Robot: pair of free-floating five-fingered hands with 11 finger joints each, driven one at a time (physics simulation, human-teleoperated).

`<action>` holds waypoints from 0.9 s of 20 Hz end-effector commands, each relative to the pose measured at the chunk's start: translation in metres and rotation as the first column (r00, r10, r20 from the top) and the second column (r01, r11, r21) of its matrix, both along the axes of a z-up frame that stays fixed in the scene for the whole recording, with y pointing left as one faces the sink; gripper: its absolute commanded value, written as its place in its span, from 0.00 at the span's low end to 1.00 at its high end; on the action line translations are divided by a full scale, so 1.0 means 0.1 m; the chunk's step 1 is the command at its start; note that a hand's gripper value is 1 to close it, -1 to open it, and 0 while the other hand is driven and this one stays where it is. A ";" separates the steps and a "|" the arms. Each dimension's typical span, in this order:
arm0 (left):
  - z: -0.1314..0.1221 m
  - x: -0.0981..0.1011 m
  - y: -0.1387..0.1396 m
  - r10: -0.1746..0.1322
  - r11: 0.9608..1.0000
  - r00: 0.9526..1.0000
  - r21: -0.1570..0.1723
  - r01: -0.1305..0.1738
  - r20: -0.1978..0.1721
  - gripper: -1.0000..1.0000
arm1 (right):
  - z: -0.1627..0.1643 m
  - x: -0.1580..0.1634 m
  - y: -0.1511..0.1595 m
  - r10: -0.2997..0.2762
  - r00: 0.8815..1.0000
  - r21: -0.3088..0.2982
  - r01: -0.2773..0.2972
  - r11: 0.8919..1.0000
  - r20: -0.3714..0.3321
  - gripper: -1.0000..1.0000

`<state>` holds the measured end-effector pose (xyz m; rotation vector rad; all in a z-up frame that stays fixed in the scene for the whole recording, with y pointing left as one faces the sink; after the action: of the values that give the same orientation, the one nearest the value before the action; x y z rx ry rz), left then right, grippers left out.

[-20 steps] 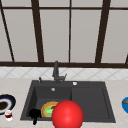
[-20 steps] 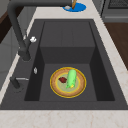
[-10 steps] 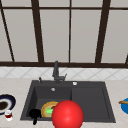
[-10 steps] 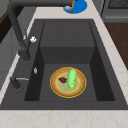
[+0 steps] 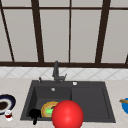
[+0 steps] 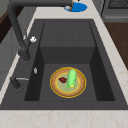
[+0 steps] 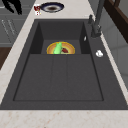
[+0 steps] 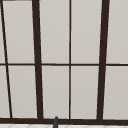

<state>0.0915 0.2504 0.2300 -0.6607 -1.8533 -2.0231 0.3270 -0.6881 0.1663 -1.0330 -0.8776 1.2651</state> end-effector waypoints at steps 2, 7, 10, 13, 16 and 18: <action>0.00 0.00 0.00 0.000 1.000 1.000 0.000 0.000 0.000 0.50 | 0.23 0.04 0.01 0.001 1.000 -0.001 -0.001 1.000 -0.023 0.00; 0.00 0.00 0.00 0.000 1.000 1.000 0.000 0.000 0.000 0.50 | 0.41 0.12 0.22 0.003 1.000 0.003 -0.003 1.000 -0.019 0.00; 0.00 0.00 0.00 0.000 1.000 1.000 0.000 0.000 0.000 0.50 | 0.50 0.15 0.40 -0.002 1.000 -0.022 0.002 1.000 -0.017 0.00; 0.00 0.00 0.00 0.000 1.000 1.000 0.000 0.000 0.000 0.50 | 0.57 0.17 0.59 -0.004 1.000 -0.036 0.003 0.999 -0.022 0.00; 0.00 0.00 0.00 0.000 1.000 1.000 0.000 0.000 0.000 0.50 | 0.68 0.16 0.79 -0.003 1.000 -0.041 0.002 0.999 -0.023 0.00; 0.00 0.00 0.00 0.000 1.000 1.000 0.000 0.000 0.000 0.50 | 0.76 0.16 0.93 -0.004 1.000 -0.043 0.003 0.999 -0.024 0.00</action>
<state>0.0915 0.2504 0.2300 -0.6607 -1.8533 -2.0231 0.3429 -0.6157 0.2325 -1.0528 -0.8277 1.2889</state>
